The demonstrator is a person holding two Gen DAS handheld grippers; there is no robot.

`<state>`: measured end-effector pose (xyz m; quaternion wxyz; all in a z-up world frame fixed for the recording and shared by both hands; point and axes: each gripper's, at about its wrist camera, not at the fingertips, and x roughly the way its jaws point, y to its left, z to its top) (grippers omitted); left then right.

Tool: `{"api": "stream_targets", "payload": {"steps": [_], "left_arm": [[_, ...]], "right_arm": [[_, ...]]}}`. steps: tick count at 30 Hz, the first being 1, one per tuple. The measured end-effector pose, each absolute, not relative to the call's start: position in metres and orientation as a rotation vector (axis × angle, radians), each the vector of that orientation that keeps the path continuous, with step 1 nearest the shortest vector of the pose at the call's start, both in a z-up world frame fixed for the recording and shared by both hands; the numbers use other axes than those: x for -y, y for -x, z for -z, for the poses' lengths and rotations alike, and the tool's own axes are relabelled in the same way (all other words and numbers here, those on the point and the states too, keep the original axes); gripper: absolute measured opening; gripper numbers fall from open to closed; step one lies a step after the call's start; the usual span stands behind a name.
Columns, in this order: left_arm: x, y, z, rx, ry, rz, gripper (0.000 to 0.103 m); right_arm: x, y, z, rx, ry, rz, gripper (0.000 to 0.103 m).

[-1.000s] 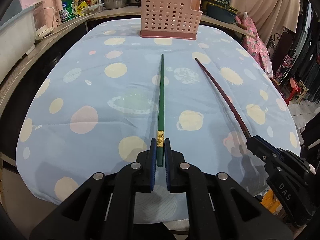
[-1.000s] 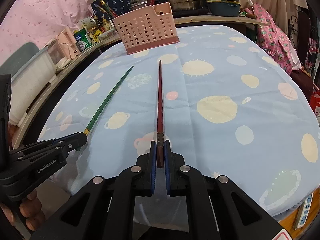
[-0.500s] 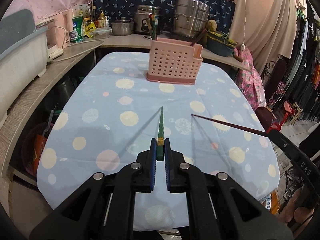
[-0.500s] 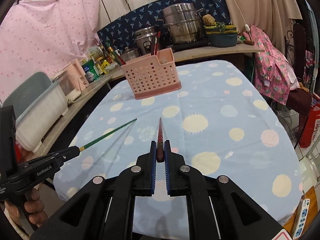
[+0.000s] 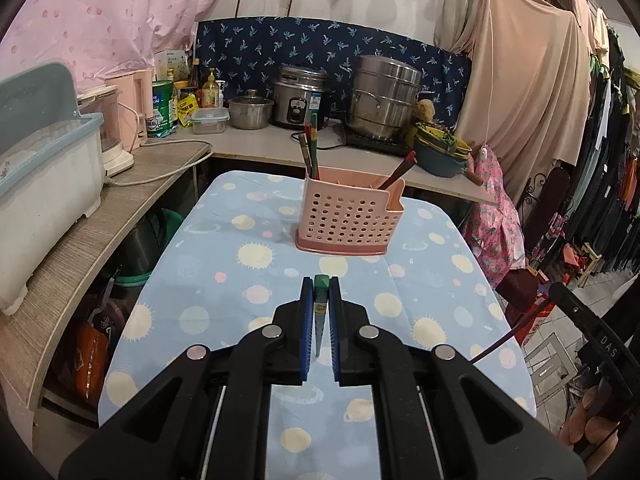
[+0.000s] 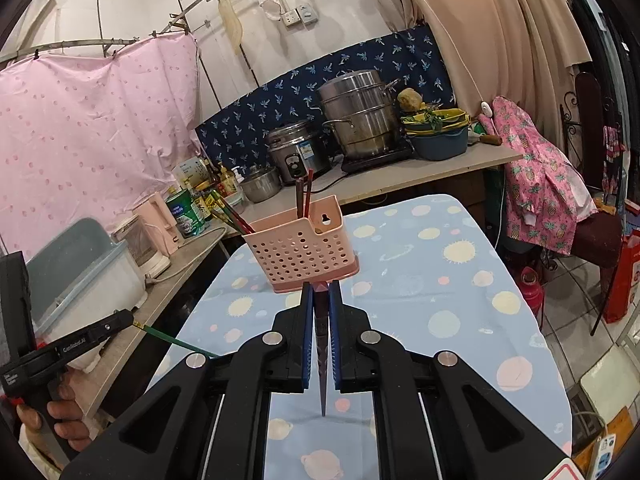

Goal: Organize utensils
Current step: 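Lift both chopsticks and lower them into the pink basket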

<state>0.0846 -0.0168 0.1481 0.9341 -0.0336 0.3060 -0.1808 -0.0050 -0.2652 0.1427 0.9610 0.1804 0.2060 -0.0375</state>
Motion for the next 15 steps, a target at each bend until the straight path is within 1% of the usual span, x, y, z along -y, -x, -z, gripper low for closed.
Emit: {"api": "stream_targets", "payload": {"steps": [10,15], "left_arm": [[0.030,-0.100,-0.149,-0.619,0.050,0.380,0.007],[0.034,-0.119,-0.167,-0.600,0.061,0.392,0.007]], "right_arm": [[0.261,-0.014,-0.140,-0.432,-0.347,0.067,0.007],[0.263,-0.030,-0.158,-0.404,-0.333,0.051,0.007]]}}
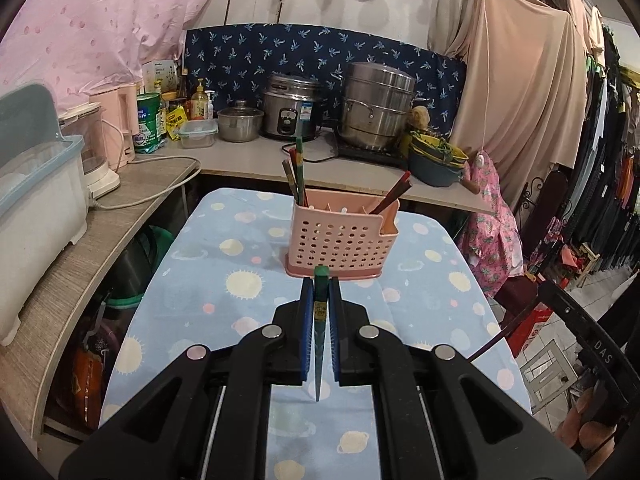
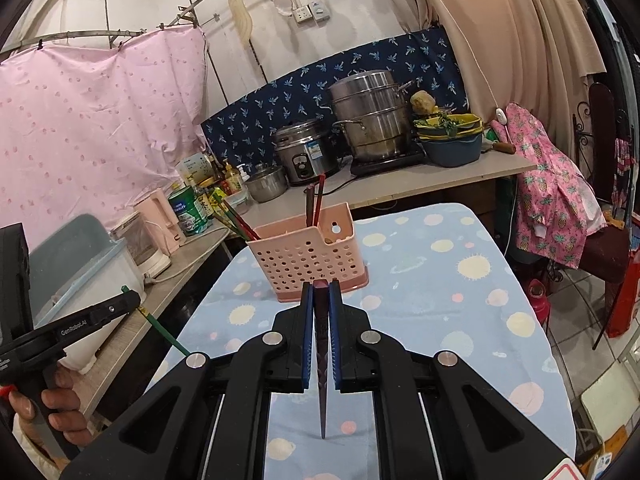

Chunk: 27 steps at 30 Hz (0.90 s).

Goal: Organize utensils
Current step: 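Lift both chopsticks and lower them into the pink basket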

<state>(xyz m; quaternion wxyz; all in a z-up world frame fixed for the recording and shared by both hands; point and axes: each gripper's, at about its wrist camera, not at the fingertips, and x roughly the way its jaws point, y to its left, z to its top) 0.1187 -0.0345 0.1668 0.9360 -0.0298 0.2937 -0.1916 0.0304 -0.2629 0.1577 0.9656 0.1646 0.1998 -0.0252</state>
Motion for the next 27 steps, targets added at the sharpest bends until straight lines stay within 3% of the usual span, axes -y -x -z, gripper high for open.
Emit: {"api": "stream_targets", "payload": {"steps": [17,27], "left_arm": [[0.078,-0.221,-0.286,-0.326,0.115,0.386,0.007],[0.105,-0.277,-0.278,-0.303,0.076,0.337,0.007]], "right_arm": [[0.279,-0.167,-0.280,-0.169,-0.303,-0.003,0.007],[0.281,-0.250,-0.275,-0.205,-0.277,0.012,0.007]]}}
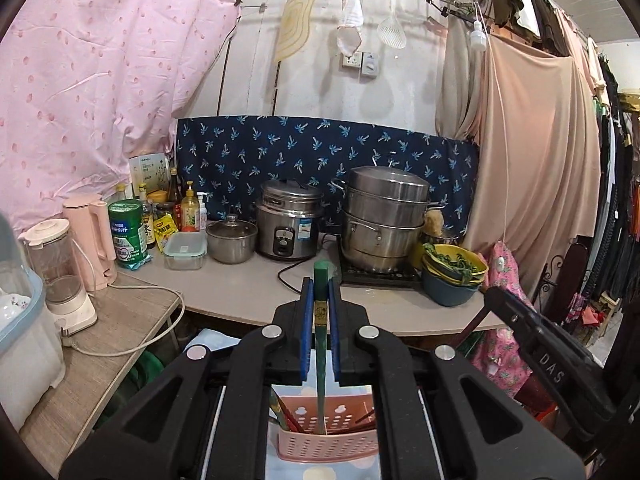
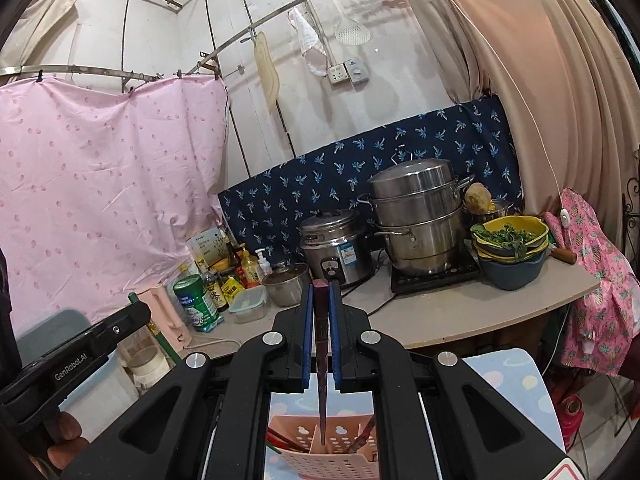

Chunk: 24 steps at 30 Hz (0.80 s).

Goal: Organize utensils
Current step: 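Lift both chopsticks and lower them into the pink basket, then open both tools to release the chopsticks into the basket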

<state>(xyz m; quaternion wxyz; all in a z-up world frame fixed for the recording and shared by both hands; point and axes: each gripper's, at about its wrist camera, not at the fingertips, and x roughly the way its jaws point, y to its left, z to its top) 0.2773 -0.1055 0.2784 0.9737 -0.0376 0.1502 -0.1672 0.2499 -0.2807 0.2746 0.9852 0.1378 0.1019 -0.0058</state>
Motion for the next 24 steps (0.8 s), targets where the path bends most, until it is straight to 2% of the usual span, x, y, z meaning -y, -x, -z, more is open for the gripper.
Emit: {"api": "stream_targets", "payload": {"steps": [15,16,17,20,24], "left_arm": [[0.111,-0.320,-0.224,-0.403,0.071,0.325,0.008],[0.111,-0.321,-0.221,-0.412,0.067,0.320,0.012],[0.111,-0.322,-0.219,-0.421,0.062,0.313,0.025],[0.108,-0.320,-0.215,-0.423,0.067,0.293,0.050],[0.107,-0.314,-0.214,-0.411,0.051,0.274,0.059]], "right_arm": [[0.284,-0.292,-0.213,-0.348,-0.266,0.023,0.008],[0.283,-0.293,-0.211,-0.355,-0.260,0.023,0.008],[0.282,-0.294,-0.209,-0.361,-0.256,0.023,0.008],[0.281,-0.294,-0.206,-0.374,-0.253,0.021,0.009],[0.280,-0.290,-0.206,-0.373,-0.248,0.018,0.015]]}}
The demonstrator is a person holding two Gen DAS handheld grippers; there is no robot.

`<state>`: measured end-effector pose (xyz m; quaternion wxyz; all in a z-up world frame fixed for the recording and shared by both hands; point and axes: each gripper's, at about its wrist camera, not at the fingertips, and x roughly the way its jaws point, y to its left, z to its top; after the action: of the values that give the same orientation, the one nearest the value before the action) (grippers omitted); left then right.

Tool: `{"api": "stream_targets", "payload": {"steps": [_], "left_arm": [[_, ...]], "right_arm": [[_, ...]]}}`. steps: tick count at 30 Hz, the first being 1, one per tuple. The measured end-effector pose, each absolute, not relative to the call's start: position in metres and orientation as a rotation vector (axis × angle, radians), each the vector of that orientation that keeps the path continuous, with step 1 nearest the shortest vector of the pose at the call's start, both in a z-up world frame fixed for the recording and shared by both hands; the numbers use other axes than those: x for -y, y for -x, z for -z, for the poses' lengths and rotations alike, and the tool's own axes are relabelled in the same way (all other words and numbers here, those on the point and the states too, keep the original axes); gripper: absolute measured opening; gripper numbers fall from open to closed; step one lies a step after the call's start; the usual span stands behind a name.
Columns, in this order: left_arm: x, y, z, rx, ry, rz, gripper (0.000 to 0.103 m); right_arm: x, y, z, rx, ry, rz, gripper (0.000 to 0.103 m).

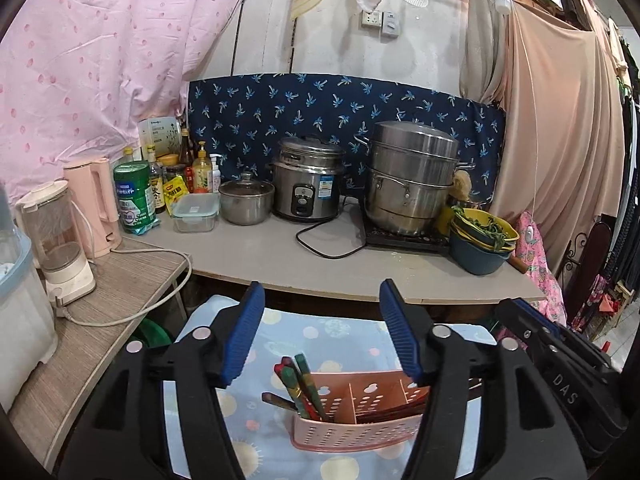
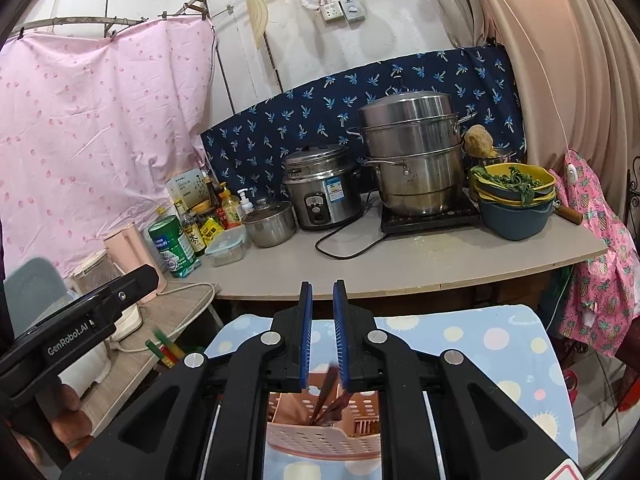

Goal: Organize utensils
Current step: 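Open both tools to release the chopsticks into the basket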

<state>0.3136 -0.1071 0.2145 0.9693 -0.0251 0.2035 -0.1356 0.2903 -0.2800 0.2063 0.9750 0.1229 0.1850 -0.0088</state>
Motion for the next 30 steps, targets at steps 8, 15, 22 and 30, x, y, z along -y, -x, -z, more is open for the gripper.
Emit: {"api": "stream_targets", "payload": {"steps": [8,15,22,30], "left_arm": [[0.106,-0.301,-0.213,-0.423,0.017,0.250,0.066],[0.101,-0.286,-0.208,-0.447,-0.007,0.232,0.066],[0.100,-0.260,-0.199,-0.471,-0.071,0.202,0.073],[0.097,-0.226,-0.183,-0.518,-0.118,0.202,0.078]], "right_arm": [[0.274,-0.275,-0.211,-0.363,-0.231,0.016,0.028],[0.269,-0.257,-0.214,-0.371,-0.217,0.012,0.035],[0.267,-0.231,-0.210,-0.407,-0.219,0.023,0.038],[0.244,-0.193,-0.201,-0.458,-0.127,0.039,0.044]]}}
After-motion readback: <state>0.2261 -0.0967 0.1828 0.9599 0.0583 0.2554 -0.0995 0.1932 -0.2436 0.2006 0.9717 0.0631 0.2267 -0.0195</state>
